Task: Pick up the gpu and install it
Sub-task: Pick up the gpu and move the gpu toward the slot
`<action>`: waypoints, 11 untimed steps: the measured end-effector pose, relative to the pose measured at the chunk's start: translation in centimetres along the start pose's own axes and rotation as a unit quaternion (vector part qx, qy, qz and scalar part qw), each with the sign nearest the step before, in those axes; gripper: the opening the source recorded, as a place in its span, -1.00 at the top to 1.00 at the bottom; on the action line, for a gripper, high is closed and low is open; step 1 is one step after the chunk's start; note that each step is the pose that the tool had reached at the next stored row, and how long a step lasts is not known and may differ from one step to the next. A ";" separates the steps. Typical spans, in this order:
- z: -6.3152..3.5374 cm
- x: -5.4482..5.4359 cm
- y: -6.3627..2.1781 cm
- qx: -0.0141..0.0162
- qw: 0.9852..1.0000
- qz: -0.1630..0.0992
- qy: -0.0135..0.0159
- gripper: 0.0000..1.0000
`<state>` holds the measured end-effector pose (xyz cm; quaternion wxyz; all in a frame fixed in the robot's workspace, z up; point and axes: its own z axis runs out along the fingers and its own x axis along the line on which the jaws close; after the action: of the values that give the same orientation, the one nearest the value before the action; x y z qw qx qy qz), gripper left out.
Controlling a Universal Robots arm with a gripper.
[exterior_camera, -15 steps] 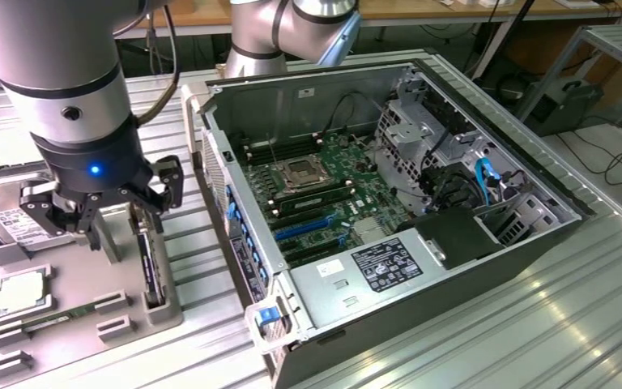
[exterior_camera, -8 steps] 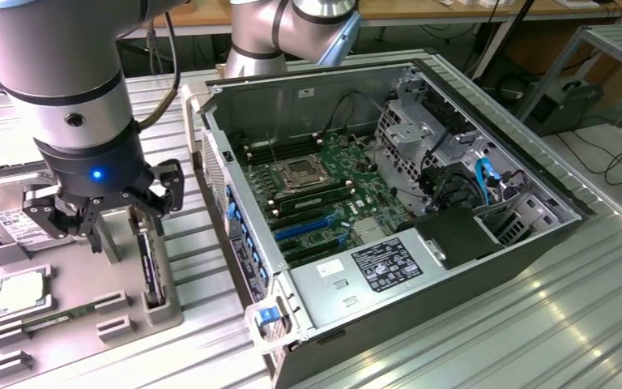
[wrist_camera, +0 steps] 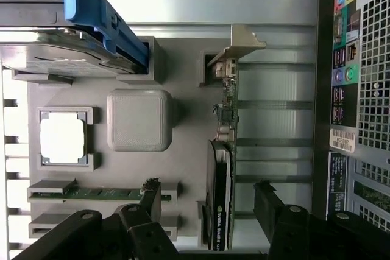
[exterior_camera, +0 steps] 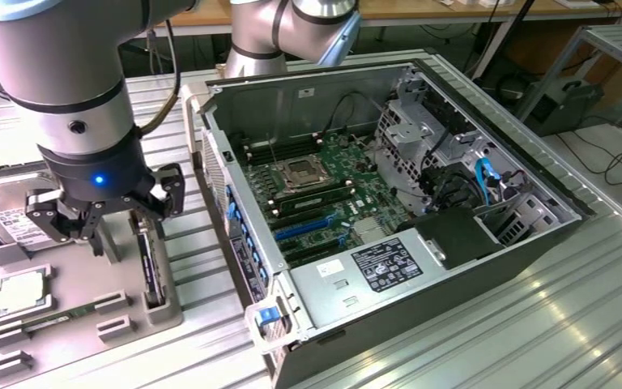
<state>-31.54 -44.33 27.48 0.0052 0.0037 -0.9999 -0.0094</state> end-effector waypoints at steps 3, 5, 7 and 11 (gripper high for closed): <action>0.27 0.0 -0.01 0.000 1.000 0.000 0.000 -0.44; 0.42 0.0 -0.10 0.000 1.000 0.000 0.001 -0.44; 0.80 -0.2 -0.33 0.000 1.000 0.000 0.001 -0.44; 1.60 -0.6 -0.46 0.000 1.000 0.000 0.001 -0.44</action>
<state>-30.96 -44.76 25.87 0.0059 0.0036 -0.9999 -0.0094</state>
